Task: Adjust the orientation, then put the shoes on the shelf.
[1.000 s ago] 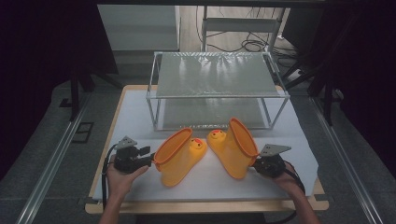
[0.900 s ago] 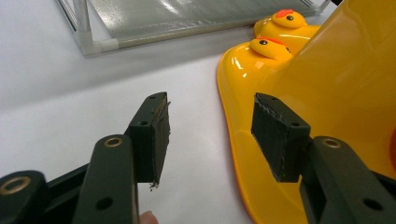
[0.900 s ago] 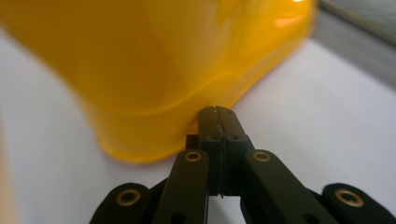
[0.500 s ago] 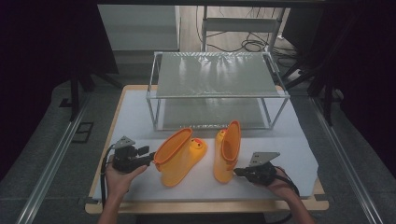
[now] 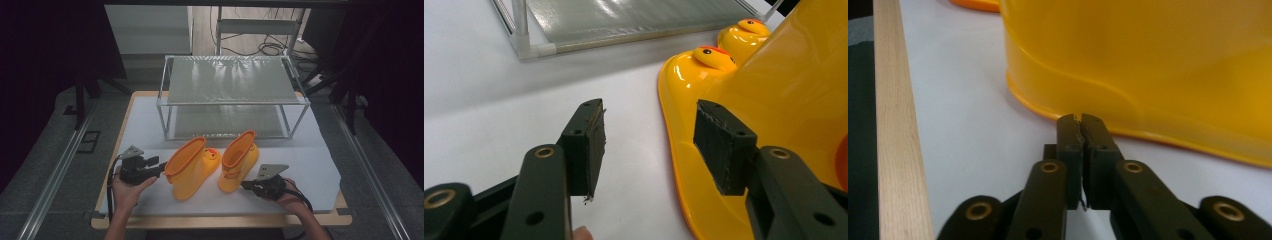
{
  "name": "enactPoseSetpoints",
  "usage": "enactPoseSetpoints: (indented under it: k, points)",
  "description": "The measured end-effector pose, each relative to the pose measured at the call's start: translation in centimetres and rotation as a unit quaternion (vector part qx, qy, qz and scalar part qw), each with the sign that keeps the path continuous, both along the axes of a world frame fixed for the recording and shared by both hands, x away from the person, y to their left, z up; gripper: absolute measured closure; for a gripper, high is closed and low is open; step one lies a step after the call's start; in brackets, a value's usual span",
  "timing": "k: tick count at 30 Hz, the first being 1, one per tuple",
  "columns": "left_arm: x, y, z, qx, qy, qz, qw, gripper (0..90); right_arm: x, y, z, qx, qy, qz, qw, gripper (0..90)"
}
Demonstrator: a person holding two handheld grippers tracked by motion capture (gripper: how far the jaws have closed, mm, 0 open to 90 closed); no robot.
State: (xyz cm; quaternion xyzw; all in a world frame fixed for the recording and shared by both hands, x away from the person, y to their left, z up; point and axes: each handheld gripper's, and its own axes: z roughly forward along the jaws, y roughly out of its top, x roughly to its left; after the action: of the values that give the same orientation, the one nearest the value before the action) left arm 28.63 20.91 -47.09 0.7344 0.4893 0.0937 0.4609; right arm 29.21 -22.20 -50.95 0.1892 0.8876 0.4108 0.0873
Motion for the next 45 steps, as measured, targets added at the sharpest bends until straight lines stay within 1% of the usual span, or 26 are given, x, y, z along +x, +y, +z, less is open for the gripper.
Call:
enactPoseSetpoints:
  k: [2,4,5,7,10,11,12,16,25,29,31,32,34,37,41,45]
  points:
    - [0.0,0.0,0.0,0.0,0.001,0.0,1.0,46.7,-0.1,-1.2,0.2,0.009,-0.004,-0.021,0.9997,79.8]
    - [0.0,0.1,0.0,-0.001,0.001,0.0,1.0,46.7,0.1,-2.7,0.3,0.02,-0.007,-0.051,0.9985,75.5]
    - [0.0,0.1,0.0,-0.001,0.0,0.001,1.0,46.6,0.2,-3.5,0.3,0.028,-0.007,-0.067,0.9973,72.2]
    - [0.0,0.1,0.1,-0.002,0.001,0.002,1.0,46.6,0.4,-4.9,0.3,0.046,0.0,-0.099,0.994,68.4]
    - [0.0,0.1,0.1,-0.001,0.001,0.001,1.0,46.6,0.9,-6.3,0.2,0.061,0.005,-0.129,0.9898,63.0]
    - [0.0,0.1,0.1,-0.001,0.001,0.0,1.0,46.6,1.1,-6.7,0.1,0.066,0.007,-0.141,0.9878,61.2]
    - [0.0,0.1,0.1,-0.001,0.001,0.0,1.0,46.6,1.1,-6.7,0.1,0.066,0.007,-0.141,0.9878,61.2]
    - [0.1,0.0,-0.1,0.002,0.005,-0.004,1.0,46.6,1.3,-7.0,-0.1,0.067,0.01,-0.154,0.9856,58.1]
    - [0.1,-0.3,-0.2,0.004,0.008,-0.008,0.9999,46.5,1.3,-7.1,-0.1,0.07,0.01,-0.159,0.9847,54.6]
    - [0.1,-0.2,0.1,-0.002,0.008,-0.009,0.9999,46.2,1.4,-7.3,0.0,0.07,0.012,-0.168,0.9832,53.2]
    - [0.1,-0.1,0.3,-0.009,0.01,-0.015,0.9998,46.1,1.5,-7.4,0.0,0.072,0.014,-0.175,0.9819,52.7]
    - [0.1,0.0,0.5,-0.014,0.012,-0.017,0.9997,45.7,1.5,-7.5,0.0,0.074,0.014,-0.176,0.9816,52.5]
    - [0.1,0.0,0.8,-0.016,0.014,-0.024,0.9995,45.5,1.5,-7.7,0.0,0.077,0.014,-0.176,0.9812,52.0]
    - [0.1,0.0,1.6,-0.026,0.017,-0.036,0.9989,44.8,1.5,-7.9,0.1,0.083,0.013,-0.175,0.981,50.9]
    - [0.2,0.5,3.3,-0.036,0.011,-0.045,0.9983,44.2,1.6,-8.3,0.2,0.091,0.014,-0.179,0.9796,50.0]
    - [0.5,1.0,5.2,-0.044,0.013,-0.064,0.9969,44.0,1.6,-8.3,0.2,0.088,0.014,-0.179,0.9798,50.0]
